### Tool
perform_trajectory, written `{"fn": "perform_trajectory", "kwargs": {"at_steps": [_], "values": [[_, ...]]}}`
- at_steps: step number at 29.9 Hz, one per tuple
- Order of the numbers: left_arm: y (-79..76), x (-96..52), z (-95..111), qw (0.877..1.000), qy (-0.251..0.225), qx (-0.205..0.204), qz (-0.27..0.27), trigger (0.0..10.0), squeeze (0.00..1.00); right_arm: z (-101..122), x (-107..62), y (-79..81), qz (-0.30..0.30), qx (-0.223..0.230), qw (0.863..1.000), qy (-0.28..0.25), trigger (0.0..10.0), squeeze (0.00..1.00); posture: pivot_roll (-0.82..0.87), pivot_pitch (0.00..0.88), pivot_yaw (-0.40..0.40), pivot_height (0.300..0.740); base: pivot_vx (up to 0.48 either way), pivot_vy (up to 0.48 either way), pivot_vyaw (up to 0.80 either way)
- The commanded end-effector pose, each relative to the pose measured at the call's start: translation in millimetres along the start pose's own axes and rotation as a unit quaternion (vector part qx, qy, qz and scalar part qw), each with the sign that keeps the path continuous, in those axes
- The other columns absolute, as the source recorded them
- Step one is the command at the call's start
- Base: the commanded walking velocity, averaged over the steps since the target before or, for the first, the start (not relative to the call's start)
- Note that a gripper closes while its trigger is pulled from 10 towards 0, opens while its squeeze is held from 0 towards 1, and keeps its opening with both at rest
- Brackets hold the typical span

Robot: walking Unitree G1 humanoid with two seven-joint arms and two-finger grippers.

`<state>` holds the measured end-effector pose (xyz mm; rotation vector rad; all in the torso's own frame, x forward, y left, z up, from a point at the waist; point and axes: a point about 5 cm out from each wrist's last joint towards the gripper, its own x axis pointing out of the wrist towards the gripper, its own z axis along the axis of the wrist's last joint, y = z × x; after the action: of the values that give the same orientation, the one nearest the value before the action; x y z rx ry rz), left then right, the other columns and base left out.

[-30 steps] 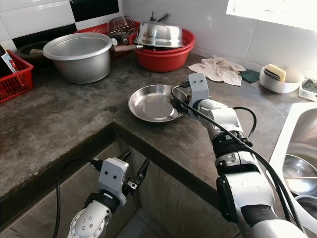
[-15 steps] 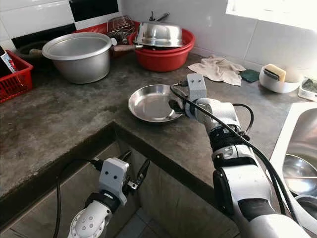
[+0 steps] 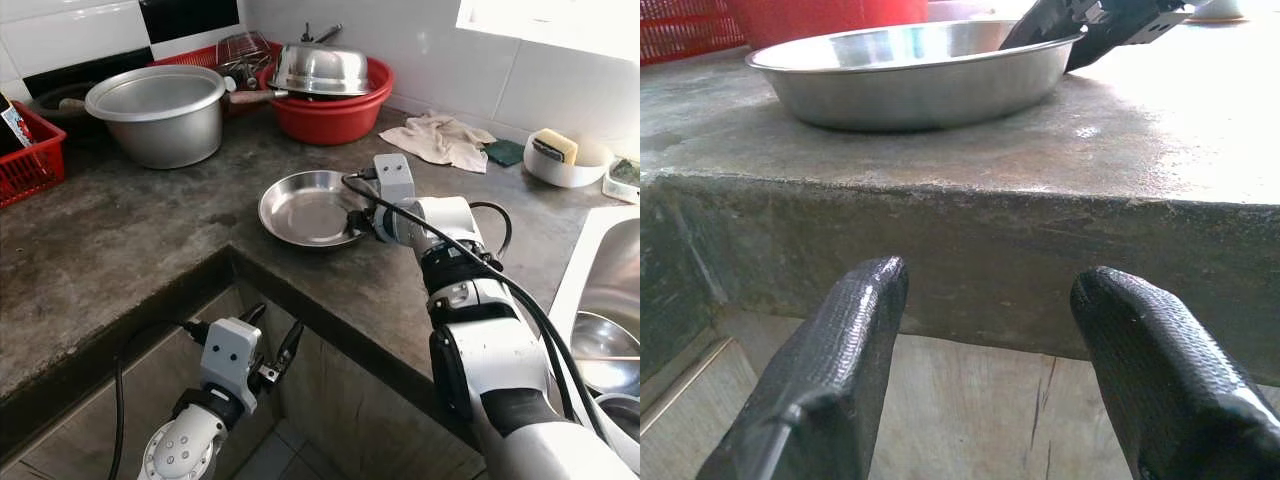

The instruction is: Kitchen organization

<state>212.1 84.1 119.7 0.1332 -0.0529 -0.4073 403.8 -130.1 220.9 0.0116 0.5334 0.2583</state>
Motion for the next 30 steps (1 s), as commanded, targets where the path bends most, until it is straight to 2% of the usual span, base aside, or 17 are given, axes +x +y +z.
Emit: {"fn": "perform_trajectory", "kwargs": {"at_steps": [1, 11, 13, 14, 16, 17, 19, 22, 23, 26, 27, 30], "values": [[-3.1, 0.4, -1, 1.0, 0.002, -0.004, -0.005, 10.0, 0.0, -4, 1.7, 0.6, 0.002, 0.017, 1.0, 0.02, 0.0, 0.0, 0.03, 0.051, -0.068, 0.74, 0.0, 0.0, 0.0], [-2.1, 1.8, -1, 1.0, 0.002, -0.004, -0.003, 10.0, 0.0, -3, 2.0, -1.4, -0.003, 0.062, 0.998, 0.017, 0.0, 0.0, 0.03, 0.059, -0.066, 0.74, 0.0, 0.0, 0.0], [-1.8, 2.2, 0, 1.0, 0.002, -0.003, -0.002, 10.0, 0.0, -3, 2.1, -2.5, -0.004, 0.083, 0.996, 0.014, 0.0, 0.0, 0.03, 0.059, -0.068, 0.74, 0.0, 0.0, 0.0], [-1.6, 2.3, 0, 1.0, 0.002, -0.003, -0.001, 10.0, 0.0, 0, 1.6, -2.8, 0.004, 0.128, 0.992, 0.0, 0.0, 0.0, 0.03, 0.06, -0.066, 0.74, 0.0, 0.0, 0.0], [-1.4, 2.5, 0, 1.0, 0.001, -0.003, 0.0, 10.0, 0.0, 2, 0.8, -3.1, 0.01, 0.156, 0.988, -0.015, 0.0, 0.0, 0.03, 0.062, -0.067, 0.74, 0.0, 0.0, 0.0], [-0.8, 2.7, 0, 1.0, 0.001, -0.002, 0.001, 10.0, 0.0, 6, 0.0, -3.1, 0.019, 0.184, 0.982, -0.036, 0.0, 0.0, 0.03, 0.062, -0.067, 0.74, 0.0, 0.0, 0.0], [-0.5, 2.7, 0, 1.0, 0.001, -0.002, 0.002, 10.0, 0.0, 6, -0.3, -2.5, 0.028, 0.201, 0.978, -0.041, 0.0, 0.0, 0.03, 0.063, -0.067, 0.74, 0.0, 0.0, 0.0], [-0.1, 2.7, 0, 1.0, 0.0, -0.001, 0.003, 10.0, 0.0, 6, -1.7, -4.6, 0.035, 0.254, 0.964, -0.076, 0.0, 0.0, 0.04, 0.061, -0.067, 0.74, 0.0, 0.0, 0.0], [0.3, 2.8, 0, 1.0, 0.0, -0.001, 0.005, 10.0, 0.0, 8, -5.7, -8.1, 0.03, 0.277, 0.951, -0.13, 0.0, 0.0, 0.04, 0.061, -0.067, 0.74, 0.0, 0.0, 0.0], [0.9, 2.7, 1, 1.0, 0.0, -0.001, 0.005, 10.0, 0.0, 6, -12.5, -6.7, 0.037, 0.303, 0.938, -0.166, 0.0, 0.0, 0.04, 0.06, -0.062, 0.74, 0.0, 0.0, 0.0], [1.3, 2.9, 1, 1.0, -0.001, -0.002, 0.006, 10.0, 0.0, 4, -19.8, -8.8, 0.021, 0.3, 0.932, -0.204, 0.0, 0.0, 0.03, 0.061, -0.06, 0.74, 0.0, 0.0, 0.0], [1.6, 3.7, 1, 1.0, -0.002, -0.002, 0.006, 10.0, 0.0, -1, -33.1, -9.4, -0.004, 0.271, 0.931, -0.246, 0.0, 0.0, 0.03, 0.061, -0.052, 0.74, 0.0, 0.0, 0.0]]}}
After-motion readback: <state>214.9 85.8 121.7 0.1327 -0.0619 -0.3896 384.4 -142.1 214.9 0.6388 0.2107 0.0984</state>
